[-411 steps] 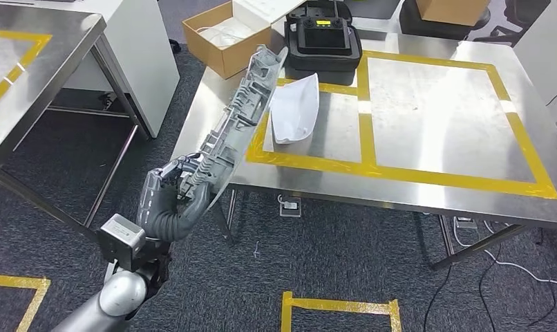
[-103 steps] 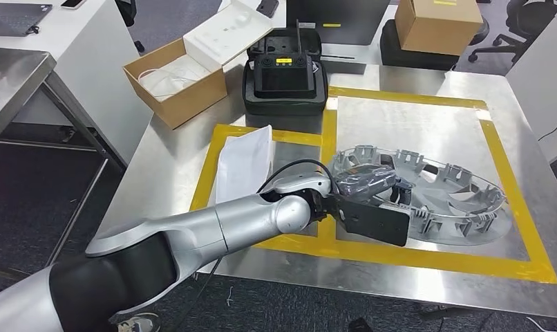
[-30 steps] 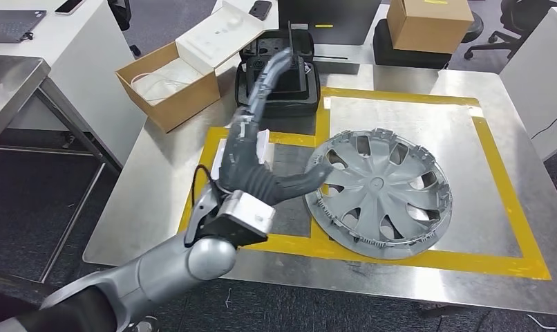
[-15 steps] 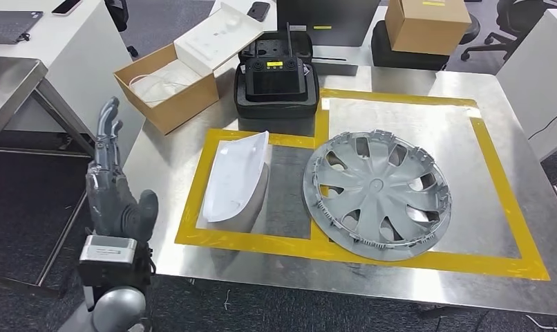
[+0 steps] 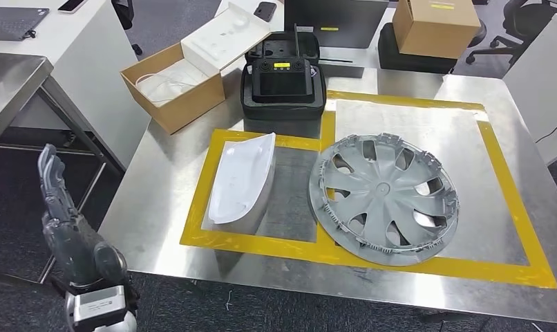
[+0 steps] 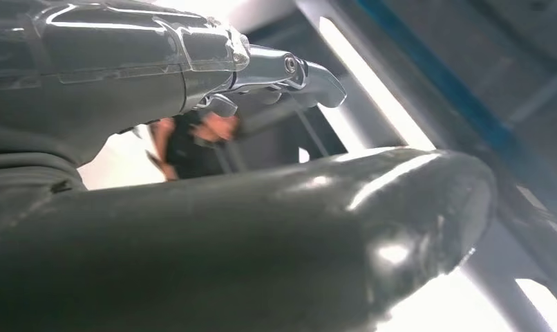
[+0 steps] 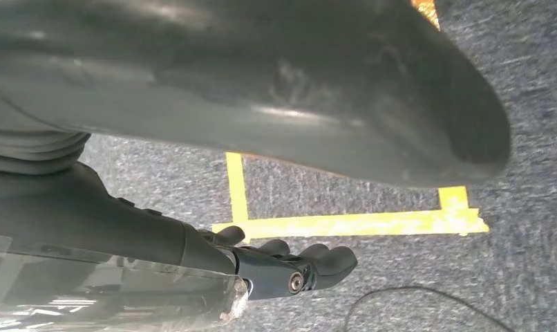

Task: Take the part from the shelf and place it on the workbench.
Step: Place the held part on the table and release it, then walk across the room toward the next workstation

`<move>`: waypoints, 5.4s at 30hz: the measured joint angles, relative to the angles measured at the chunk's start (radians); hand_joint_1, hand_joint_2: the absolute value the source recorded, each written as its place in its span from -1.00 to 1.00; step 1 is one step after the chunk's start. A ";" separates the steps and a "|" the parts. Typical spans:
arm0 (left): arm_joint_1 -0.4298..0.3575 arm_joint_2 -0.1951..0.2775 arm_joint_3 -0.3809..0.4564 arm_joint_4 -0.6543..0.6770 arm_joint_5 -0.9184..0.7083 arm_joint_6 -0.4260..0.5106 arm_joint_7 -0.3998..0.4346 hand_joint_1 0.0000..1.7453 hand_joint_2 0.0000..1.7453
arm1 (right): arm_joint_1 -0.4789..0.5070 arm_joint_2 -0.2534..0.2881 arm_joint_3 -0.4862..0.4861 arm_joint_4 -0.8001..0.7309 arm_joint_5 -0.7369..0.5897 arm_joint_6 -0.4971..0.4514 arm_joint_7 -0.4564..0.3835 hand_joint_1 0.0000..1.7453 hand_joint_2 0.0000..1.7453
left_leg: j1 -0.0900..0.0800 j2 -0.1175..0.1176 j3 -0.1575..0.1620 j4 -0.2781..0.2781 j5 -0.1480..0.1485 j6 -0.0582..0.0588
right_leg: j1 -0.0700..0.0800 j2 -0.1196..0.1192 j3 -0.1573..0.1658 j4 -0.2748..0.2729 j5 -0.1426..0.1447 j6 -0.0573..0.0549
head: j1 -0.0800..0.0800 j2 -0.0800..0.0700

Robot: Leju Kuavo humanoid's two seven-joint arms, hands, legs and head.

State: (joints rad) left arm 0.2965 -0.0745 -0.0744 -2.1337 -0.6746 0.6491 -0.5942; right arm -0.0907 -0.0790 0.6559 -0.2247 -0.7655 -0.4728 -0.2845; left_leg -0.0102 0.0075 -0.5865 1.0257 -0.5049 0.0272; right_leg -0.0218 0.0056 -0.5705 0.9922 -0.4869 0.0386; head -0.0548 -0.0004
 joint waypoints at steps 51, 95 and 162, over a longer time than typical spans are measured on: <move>-0.041 -0.133 0.142 0.058 0.016 0.000 0.057 -1.00 -1.00 | -0.015 -0.060 -0.044 0.001 -0.111 0.039 -0.112 -1.00 -1.00 | -0.007 -0.006 -0.004 -0.001 0.016 -0.010 | 0.046 -0.020 0.100 -0.061 -0.015 -0.079 | -0.005 0.000; -0.063 -0.039 0.114 0.059 0.032 0.000 0.094 -1.00 -1.00 | -0.010 -0.051 -0.091 0.003 -0.180 0.060 -0.160 -1.00 -1.00 | 0.031 -0.025 0.025 0.029 -0.034 -0.035 | 0.024 0.011 0.011 0.029 -0.019 -0.022 | -0.007 0.000; -0.072 -0.012 0.069 0.107 0.118 0.000 0.021 -1.00 -1.00 | -0.014 -0.042 -0.093 0.002 -0.198 0.082 -0.154 -1.00 -1.00 | 0.033 0.005 0.021 0.020 -0.027 -0.013 | 0.019 0.002 -0.127 0.276 -0.131 0.005 | 0.007 0.000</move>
State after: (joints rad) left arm 0.2250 -0.0863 -0.0051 -2.0265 -0.5563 0.6489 -0.5735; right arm -0.1042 -0.1206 0.5631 -0.2222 -0.9635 -0.3912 -0.4387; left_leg 0.0231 0.0121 -0.5657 1.0459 -0.5319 0.0144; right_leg -0.0032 0.0077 -0.6976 1.2681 -0.6179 0.0431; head -0.0483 -0.0004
